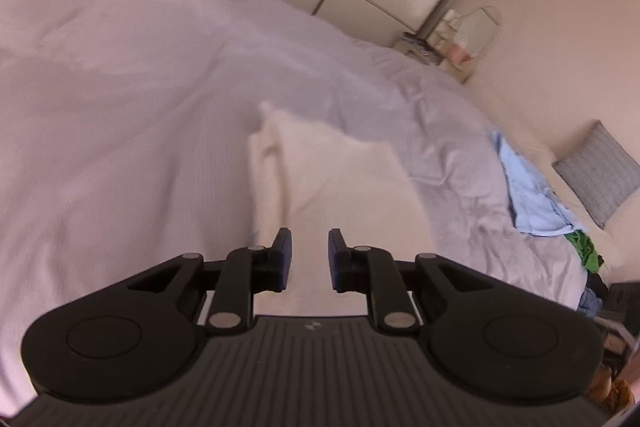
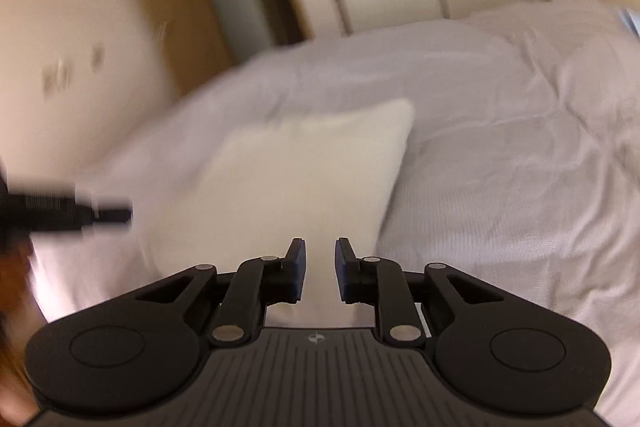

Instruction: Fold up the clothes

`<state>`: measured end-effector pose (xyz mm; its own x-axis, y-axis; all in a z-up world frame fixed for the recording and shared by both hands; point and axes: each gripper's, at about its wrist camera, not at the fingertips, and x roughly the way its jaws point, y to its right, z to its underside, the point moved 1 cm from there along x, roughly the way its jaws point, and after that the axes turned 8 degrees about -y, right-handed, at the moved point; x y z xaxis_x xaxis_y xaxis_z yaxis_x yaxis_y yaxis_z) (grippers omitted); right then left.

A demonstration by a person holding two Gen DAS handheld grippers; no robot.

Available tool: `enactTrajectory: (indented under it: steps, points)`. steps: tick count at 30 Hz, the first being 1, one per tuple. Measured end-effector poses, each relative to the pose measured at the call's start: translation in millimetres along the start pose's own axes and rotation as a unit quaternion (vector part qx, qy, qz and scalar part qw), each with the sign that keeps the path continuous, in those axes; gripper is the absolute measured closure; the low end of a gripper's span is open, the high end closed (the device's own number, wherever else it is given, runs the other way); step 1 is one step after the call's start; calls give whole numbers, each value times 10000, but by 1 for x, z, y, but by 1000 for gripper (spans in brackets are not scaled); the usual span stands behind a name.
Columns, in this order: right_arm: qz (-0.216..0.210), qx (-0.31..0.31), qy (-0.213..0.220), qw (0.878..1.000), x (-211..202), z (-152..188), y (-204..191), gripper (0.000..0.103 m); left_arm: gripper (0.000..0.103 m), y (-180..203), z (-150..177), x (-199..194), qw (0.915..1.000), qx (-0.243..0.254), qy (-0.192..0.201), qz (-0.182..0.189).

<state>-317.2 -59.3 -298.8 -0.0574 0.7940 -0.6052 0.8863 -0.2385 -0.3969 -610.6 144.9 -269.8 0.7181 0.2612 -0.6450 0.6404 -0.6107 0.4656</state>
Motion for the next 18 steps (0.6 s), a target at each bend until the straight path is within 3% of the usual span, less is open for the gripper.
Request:
enactTrajectory:
  steps: [3, 5, 7, 12, 14, 18]
  points:
    - [-278, 650, 86, 9975, 13, -8, 12, 80, 88, 21, 1, 29, 9992, 346, -175, -53]
    - [-200, 715, 17, 9972, 26, -5, 11, 80, 88, 25, 8, 50, 9974, 481, -308, -438]
    - [-7, 614, -126, 9980, 40, 3, 4, 80, 95, 23, 19, 69, 9938, 508, -408, -900]
    - [762, -67, -701, 9946, 72, 29, -14, 79, 96, 23, 39, 86, 9901, 592, -408, -1203]
    - [887, -274, -737, 9929, 78, 31, -17, 79, 96, 26, 37, 85, 9900, 517, -458, -1232]
    - [805, -62, -778, 9937, 74, 22, -16, 75, 94, 41, 28, 71, 9881, 428, -584, -1358]
